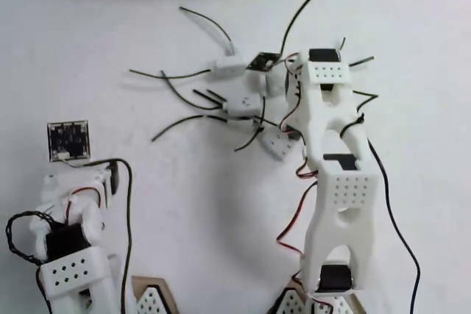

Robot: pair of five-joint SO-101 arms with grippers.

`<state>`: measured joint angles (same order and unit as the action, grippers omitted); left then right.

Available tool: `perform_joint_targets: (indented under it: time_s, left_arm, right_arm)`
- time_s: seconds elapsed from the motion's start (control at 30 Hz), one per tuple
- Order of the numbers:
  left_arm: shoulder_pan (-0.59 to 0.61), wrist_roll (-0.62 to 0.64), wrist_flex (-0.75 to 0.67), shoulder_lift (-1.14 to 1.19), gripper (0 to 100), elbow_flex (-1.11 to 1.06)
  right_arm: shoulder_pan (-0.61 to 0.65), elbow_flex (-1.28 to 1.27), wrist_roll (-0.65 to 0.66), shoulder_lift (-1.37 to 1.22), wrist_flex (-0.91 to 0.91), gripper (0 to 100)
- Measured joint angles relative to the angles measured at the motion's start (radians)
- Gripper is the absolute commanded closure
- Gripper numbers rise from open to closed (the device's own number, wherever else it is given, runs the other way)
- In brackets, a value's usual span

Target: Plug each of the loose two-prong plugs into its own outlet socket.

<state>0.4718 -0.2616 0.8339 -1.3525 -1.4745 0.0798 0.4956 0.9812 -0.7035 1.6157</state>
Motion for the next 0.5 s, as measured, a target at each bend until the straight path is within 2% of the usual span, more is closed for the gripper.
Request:
perform_joint_targets:
  time_s: [0.1,0.3,0.5]
  left_arm:
    - [-0.002,0.000,0.000,0.000,74,0.000]
    - [-0.002,0.000,0.000,0.000,74,0.000]
    - [-0.002,0.000,-0.003,0.000,74,0.000]
  right_arm:
    - [0.000,-0.006,-0.002,0.012,0.064,98.1]
    - [0.003,-0.132,-0.002,0.046,0.075,96.8]
    - [0.032,-0.181,-0.002,0.097,0.075,78.3]
